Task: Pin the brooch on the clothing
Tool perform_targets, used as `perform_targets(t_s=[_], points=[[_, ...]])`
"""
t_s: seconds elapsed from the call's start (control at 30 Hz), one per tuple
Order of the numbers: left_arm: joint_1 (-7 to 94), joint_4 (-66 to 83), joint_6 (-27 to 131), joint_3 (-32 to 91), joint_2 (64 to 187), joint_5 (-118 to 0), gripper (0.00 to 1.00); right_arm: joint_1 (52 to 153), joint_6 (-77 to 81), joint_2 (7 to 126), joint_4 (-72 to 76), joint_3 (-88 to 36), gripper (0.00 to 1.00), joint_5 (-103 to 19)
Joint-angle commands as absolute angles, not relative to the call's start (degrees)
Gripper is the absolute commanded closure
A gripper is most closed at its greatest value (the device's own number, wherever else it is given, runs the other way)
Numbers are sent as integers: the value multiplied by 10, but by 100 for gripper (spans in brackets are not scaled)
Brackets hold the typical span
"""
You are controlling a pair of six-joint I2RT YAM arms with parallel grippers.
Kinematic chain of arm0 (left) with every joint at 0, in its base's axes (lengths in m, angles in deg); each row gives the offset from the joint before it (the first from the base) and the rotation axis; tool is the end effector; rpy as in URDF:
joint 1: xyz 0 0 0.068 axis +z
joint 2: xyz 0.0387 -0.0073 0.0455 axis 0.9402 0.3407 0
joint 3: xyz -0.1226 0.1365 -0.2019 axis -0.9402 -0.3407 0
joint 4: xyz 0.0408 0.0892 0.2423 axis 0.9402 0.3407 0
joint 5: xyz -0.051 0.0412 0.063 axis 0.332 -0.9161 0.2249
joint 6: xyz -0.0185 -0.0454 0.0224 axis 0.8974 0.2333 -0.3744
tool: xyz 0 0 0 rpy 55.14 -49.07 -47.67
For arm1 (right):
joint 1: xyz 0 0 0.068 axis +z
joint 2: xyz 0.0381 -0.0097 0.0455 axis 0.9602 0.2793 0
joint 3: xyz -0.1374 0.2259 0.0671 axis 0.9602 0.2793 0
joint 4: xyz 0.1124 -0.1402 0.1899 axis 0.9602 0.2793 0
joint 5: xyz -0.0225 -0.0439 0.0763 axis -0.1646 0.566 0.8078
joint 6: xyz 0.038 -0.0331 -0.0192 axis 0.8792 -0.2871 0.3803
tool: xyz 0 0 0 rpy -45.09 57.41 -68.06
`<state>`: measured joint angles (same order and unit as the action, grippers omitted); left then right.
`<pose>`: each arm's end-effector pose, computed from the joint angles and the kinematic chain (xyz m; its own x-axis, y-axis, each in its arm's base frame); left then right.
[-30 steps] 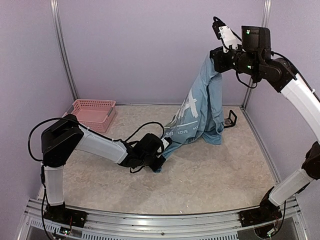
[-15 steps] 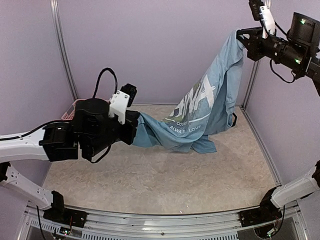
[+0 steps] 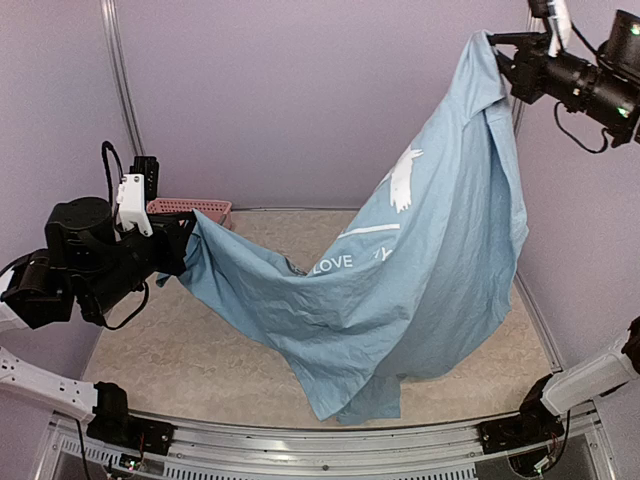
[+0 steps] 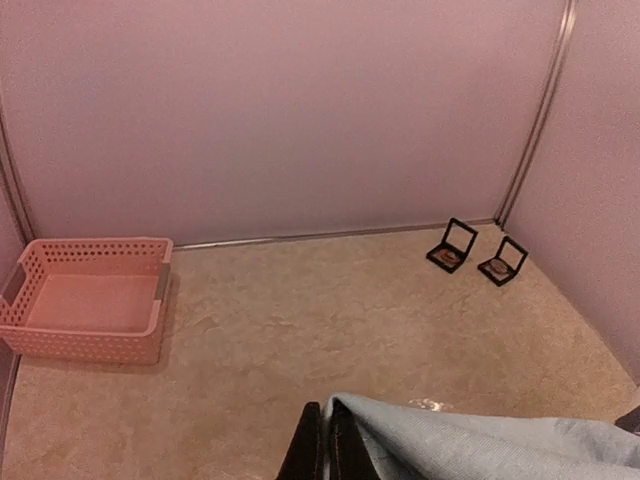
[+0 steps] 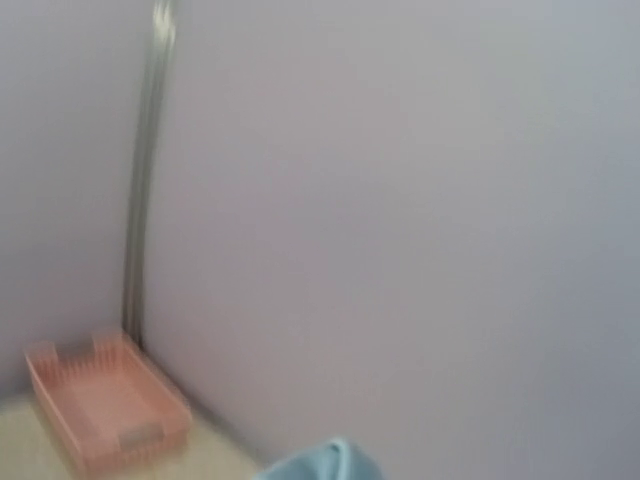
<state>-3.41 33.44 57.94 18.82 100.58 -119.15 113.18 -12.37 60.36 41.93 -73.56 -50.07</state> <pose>0.0769 -0.1613 0.4015 -0.1697 -0.0794 -0.9823 0.3403 0.9307 -0.1340 0.1384 0.1135 0.6054 0.1819 -0.0216 -0.9831 -0.6127 0.7795 -0.1304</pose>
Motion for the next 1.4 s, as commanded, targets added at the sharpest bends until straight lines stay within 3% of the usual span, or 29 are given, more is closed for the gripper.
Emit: perform_targets(t_s=[0.0,0.17,0.33,0.5,0.67,0.7,0.8,0.83,1.03,1.23,1.37], points=[[110,353,691,91,1023,-994,100,1111,-121,779,451,-719,100,-551],[193,272,703,8,1093,-908,100,1072,-104,962,411,-732,100,-565],[221,223,649,7,1168,-950,100,1065,-94,1083,430,-823,100,-546],[306,174,596,75,1218,-976,100,1056,-110,1080,364,-867,100,-572],[331,205,535,200,1275,-1036,100,1048,-115,1002,307,-859,100,-563],[335,211,535,210,1285,-1047,91,1048,-114,978,296,-834,100,-549],[350,227,532,223,1311,-1065,11,1051,-94,905,247,-731,100,-492],[351,233,532,232,1320,-1080,2,1052,-86,896,235,-707,100,-467],[237,144,412,225,1354,-1062,1,1057,-64,903,249,-688,100,-404],[194,124,386,218,1437,-871,44,1057,-65,918,271,-695,100,-407],[185,111,344,254,1518,-830,45,1059,-60,919,280,-710,100,-388]])
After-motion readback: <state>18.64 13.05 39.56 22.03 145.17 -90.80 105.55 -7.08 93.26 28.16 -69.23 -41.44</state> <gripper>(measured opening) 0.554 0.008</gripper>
